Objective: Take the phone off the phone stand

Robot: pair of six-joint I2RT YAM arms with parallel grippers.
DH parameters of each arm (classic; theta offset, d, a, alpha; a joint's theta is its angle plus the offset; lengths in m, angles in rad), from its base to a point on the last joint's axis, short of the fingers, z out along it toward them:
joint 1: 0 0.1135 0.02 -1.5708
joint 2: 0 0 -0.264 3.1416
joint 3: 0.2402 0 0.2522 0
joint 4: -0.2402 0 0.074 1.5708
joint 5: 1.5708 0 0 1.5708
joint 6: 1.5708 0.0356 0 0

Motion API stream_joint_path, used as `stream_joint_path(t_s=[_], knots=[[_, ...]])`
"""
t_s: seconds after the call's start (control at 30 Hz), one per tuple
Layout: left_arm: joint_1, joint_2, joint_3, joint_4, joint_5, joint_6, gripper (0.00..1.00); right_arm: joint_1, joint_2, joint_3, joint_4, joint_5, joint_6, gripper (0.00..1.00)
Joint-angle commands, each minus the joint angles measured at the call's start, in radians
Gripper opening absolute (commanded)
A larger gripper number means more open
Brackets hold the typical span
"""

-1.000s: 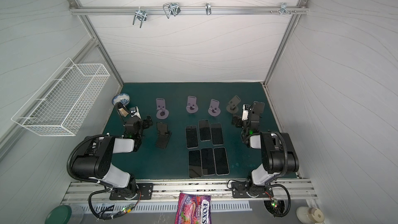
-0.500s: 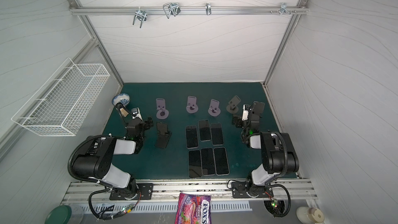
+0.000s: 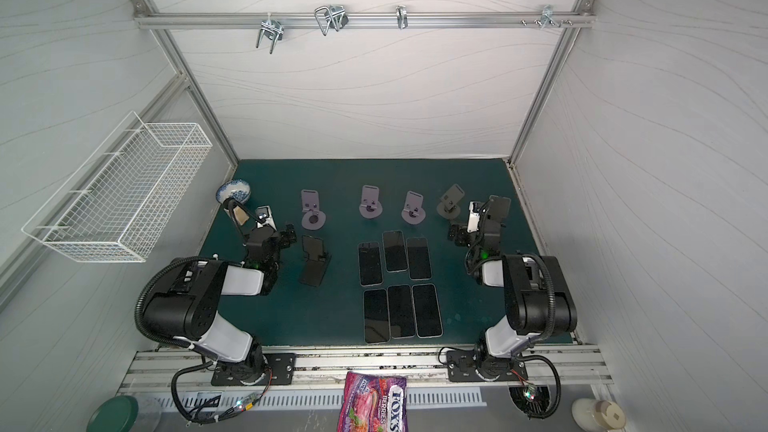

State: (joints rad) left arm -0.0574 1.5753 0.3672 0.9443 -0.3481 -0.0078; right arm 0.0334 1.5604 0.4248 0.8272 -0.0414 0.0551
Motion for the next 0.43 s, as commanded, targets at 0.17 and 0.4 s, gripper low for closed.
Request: stream_joint_path(t_s=[0.17,0.4], knots=[[0.023,-0.012,0.036,-0.041,0.042,-0.023,0.99,0.007,0.009,0.004,-0.011,0.006,-0.018,0.99],[0.030,-0.013,0.039,-0.048,0.045,-0.029,0.99,0.008,0.007,0.005,-0.011,0.007,-0.020,0.99]])
